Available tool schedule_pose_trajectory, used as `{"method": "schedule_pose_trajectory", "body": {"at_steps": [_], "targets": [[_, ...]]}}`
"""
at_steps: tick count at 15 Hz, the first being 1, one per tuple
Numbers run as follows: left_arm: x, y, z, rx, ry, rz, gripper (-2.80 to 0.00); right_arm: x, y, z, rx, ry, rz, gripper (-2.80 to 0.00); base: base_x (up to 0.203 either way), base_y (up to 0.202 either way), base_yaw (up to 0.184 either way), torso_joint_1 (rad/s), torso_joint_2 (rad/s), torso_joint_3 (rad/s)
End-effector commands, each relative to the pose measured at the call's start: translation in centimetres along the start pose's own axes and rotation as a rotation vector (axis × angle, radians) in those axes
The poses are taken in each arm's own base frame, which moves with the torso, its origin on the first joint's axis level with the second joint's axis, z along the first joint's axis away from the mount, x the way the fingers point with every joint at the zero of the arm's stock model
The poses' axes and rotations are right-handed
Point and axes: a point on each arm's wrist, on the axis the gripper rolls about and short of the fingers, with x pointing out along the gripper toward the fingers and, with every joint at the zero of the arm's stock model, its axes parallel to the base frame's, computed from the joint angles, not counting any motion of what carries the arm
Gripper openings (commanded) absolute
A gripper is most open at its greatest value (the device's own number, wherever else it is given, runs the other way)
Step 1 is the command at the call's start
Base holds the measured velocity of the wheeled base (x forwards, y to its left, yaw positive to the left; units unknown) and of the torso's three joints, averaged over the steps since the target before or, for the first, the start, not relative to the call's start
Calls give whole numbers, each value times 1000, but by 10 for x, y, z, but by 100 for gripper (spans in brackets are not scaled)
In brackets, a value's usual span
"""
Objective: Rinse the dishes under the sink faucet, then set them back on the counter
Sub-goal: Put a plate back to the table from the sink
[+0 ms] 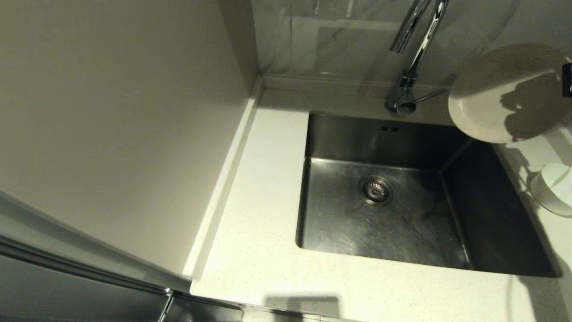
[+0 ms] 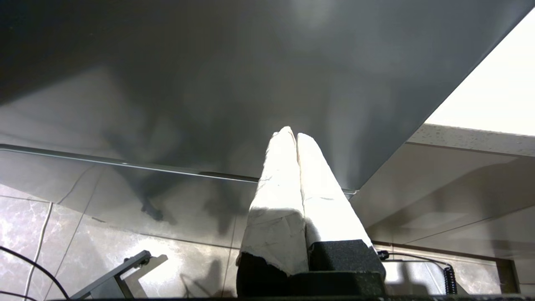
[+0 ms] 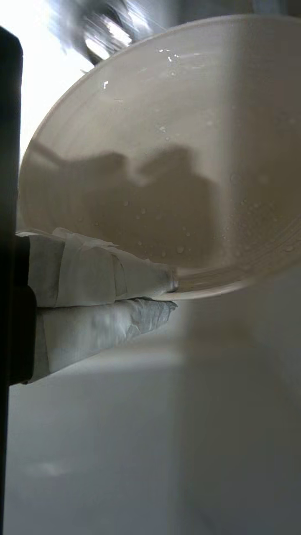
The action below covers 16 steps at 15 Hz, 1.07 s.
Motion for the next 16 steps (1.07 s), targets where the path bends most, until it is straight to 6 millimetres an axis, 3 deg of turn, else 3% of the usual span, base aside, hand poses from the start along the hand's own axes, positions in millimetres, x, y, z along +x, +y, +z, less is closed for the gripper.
{"method": "schedule_pose_trajectory", "body": {"at_steps": [1,7,13,16], "targets": [[0,0,0,-1,-3,0,-280,-5,-5,12,-18,-159,-57,-280,0,0,0,0,0,0],[0,0,0,-1,-3,0,-280,-23,-17,14,-144,-451,-223,-280,0,0,0,0,0,0],[0,0,0,-1,-3,0,-280,-42,-13,-20,-165,-505,-261,-280,0,0,0,0,0,0],[0,0,0,-1,-3,0,-280,-59,-21,-4,-163,-568,-302,-280,0,0,0,0,0,0]]}}
